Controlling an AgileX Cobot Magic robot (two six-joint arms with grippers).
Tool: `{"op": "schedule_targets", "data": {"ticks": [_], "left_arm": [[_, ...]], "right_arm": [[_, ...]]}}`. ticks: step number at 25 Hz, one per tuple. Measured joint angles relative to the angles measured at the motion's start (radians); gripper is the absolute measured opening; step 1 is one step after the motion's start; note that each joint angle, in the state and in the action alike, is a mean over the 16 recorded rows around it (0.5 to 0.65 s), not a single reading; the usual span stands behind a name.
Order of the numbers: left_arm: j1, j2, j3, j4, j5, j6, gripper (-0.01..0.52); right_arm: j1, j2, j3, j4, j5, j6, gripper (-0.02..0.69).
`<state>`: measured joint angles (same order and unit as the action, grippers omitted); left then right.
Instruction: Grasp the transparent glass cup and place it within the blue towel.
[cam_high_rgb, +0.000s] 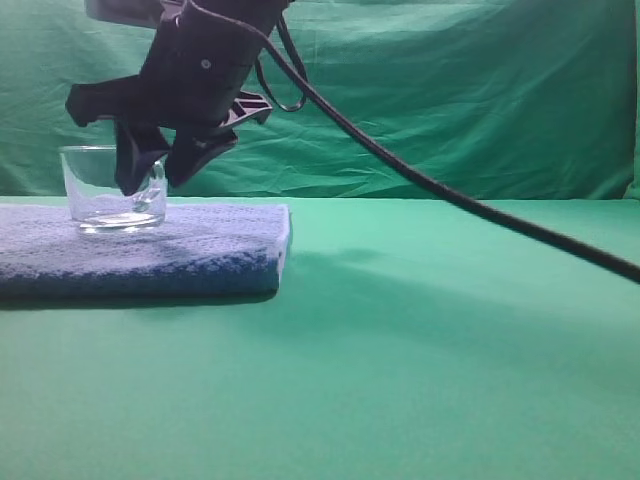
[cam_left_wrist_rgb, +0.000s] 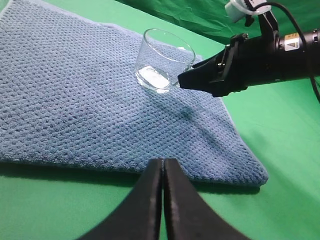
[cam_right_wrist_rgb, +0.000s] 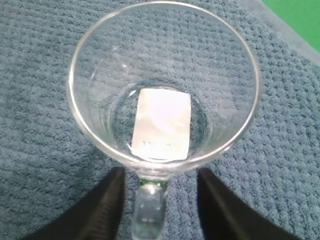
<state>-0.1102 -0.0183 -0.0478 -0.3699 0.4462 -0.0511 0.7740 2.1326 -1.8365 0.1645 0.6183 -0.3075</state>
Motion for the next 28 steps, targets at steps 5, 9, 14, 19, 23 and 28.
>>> {"op": "schedule_targets", "data": {"ticks": [5,9,14,19,23,28], "left_arm": [[0.0,0.0,0.0,0.0,0.0,-0.001,0.0],[0.0,0.0,0.0,0.0,0.0,-0.001,0.0],[0.0,0.0,0.0,0.0,0.0,-0.001,0.0],[0.0,0.0,0.0,0.0,0.0,-0.001,0.0],[0.0,0.0,0.0,0.0,0.0,-0.001,0.0],[0.0,0.0,0.0,0.0,0.0,-0.001,0.0]], "right_arm": [[-0.017,-0.125,-0.025,-0.001,0.135,0.044,0.232],[-0.035,-0.234,-0.035,-0.007,0.244,0.086,0.097],[-0.056,-0.355,-0.037,-0.026,0.385,0.129,0.008],[-0.068,-0.448,-0.036,-0.051,0.514,0.144,0.0],[-0.071,-0.501,-0.028,-0.079,0.59,0.145,0.0],[-0.072,-0.558,-0.005,-0.108,0.639,0.151,0.0]]}}
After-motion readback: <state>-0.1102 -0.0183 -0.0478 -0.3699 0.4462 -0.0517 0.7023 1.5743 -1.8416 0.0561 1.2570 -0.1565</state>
